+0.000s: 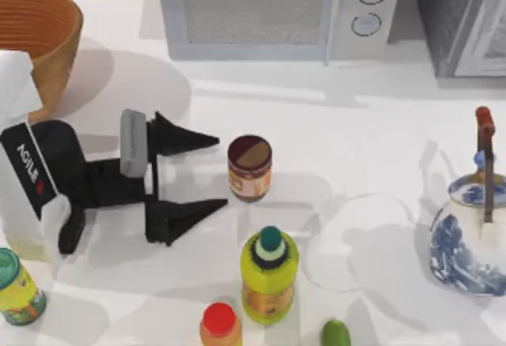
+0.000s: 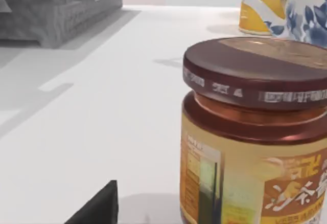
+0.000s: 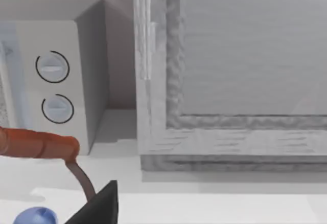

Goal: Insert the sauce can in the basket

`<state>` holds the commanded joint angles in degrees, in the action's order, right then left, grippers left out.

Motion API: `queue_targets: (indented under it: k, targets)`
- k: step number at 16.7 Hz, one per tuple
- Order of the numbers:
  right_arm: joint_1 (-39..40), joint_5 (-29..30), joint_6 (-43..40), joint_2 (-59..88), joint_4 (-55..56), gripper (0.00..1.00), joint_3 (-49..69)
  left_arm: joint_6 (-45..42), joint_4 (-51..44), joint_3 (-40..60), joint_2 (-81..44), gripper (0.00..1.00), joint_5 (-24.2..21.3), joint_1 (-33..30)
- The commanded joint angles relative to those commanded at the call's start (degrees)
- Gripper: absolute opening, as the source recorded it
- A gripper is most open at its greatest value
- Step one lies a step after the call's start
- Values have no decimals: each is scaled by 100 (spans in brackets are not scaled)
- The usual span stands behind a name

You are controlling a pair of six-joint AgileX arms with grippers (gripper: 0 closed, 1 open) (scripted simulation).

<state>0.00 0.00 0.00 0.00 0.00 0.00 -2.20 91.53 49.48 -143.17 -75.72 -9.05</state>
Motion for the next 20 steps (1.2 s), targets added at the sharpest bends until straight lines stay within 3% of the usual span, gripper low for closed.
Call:
queue_targets:
  k: [11, 19, 20]
  targets:
    - [0, 0, 0, 0, 0, 100, 0, 46, -584, 816, -164, 100, 941, -915]
    - [0, 0, 0, 0, 0, 100, 0, 99, -306, 576, -162, 100, 1028, -1018]
    - [0, 0, 0, 0, 0, 100, 0, 99, -306, 576, -162, 92, 1028, -1018]
